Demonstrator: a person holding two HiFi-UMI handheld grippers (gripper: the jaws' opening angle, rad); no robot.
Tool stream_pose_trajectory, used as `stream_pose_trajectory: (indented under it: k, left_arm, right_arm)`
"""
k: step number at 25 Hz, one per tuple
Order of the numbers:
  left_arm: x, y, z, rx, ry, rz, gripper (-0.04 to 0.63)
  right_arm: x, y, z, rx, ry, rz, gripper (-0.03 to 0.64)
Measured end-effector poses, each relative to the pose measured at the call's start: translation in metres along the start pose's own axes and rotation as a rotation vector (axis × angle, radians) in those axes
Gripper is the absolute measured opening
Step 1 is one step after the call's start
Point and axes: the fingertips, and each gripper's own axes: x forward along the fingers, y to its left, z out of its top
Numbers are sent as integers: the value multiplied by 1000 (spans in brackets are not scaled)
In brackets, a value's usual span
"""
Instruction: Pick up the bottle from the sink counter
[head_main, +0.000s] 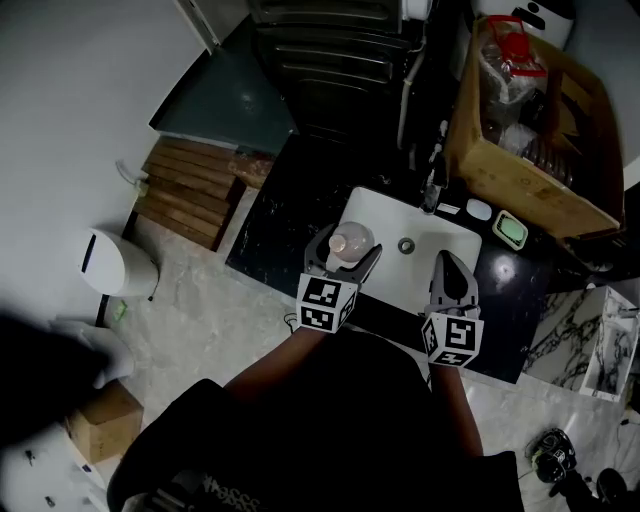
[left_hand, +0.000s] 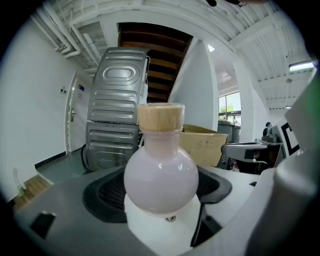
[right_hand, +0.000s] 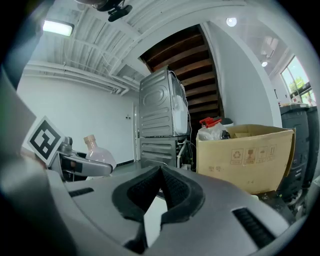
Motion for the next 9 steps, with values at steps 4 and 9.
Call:
stream_pose_trajectory:
  k: [4,9]
  left_arm:
    - [-4,0,2,-17,-1,9,396]
    - [-7,1,1,-39,-6,16,396]
  right_arm:
    - [-3,-5,-2,6,3,-3,37]
    - [-4,-5,-8,12,9,4,37]
